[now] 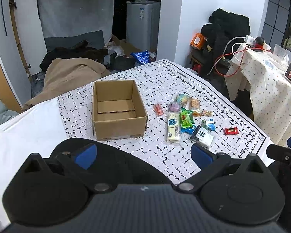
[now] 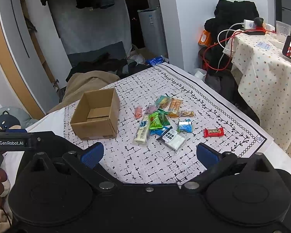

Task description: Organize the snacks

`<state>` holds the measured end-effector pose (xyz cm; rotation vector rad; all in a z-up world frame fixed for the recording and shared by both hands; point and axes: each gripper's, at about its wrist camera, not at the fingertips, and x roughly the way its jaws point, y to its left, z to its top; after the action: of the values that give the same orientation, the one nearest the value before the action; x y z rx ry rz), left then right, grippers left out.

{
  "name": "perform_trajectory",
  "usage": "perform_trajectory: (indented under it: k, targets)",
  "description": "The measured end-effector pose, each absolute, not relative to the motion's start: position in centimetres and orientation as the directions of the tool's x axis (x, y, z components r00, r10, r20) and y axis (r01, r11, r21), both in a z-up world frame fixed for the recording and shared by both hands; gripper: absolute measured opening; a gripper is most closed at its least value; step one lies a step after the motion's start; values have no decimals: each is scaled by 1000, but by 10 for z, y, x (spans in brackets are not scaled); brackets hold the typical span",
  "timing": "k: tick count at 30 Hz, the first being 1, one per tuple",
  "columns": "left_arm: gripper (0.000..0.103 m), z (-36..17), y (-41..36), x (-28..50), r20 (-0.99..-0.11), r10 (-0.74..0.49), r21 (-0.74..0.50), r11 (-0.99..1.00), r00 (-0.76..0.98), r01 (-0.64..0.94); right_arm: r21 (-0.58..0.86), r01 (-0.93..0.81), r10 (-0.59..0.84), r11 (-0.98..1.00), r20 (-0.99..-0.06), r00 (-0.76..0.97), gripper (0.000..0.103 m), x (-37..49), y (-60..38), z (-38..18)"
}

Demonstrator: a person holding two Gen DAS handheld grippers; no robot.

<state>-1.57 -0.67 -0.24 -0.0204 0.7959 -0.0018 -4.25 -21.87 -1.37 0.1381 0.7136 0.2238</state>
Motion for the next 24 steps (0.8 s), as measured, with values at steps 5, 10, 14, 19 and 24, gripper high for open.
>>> perform_trajectory:
  k: [5, 10, 14, 19, 24]
  targets:
    - [103, 0, -7, -13, -712, -9, -18, 1000, 702, -5, 200, -155, 249, 967, -632, 734, 103, -41, -218, -13]
    - [103, -1, -8, -12, -715, -10, -14, 1000, 699, 1, 200, -149, 245, 968, -635, 733, 103, -38, -219, -13]
    - [103, -2, -8, -12, -716, -13, -18, 1000, 698, 0, 201, -144, 241, 969, -636, 733, 103, -38, -219, -15]
    - [103, -2, -10, -11, -716, -17, -18, 1000, 698, 6, 204, -141, 241, 969, -638, 731, 103, -38, -221, -16]
    - [103, -2, -12, -12, -715, -16, -15, 1000, 699, 8, 204, -146, 244, 968, -638, 731, 103, -38, -220, -17]
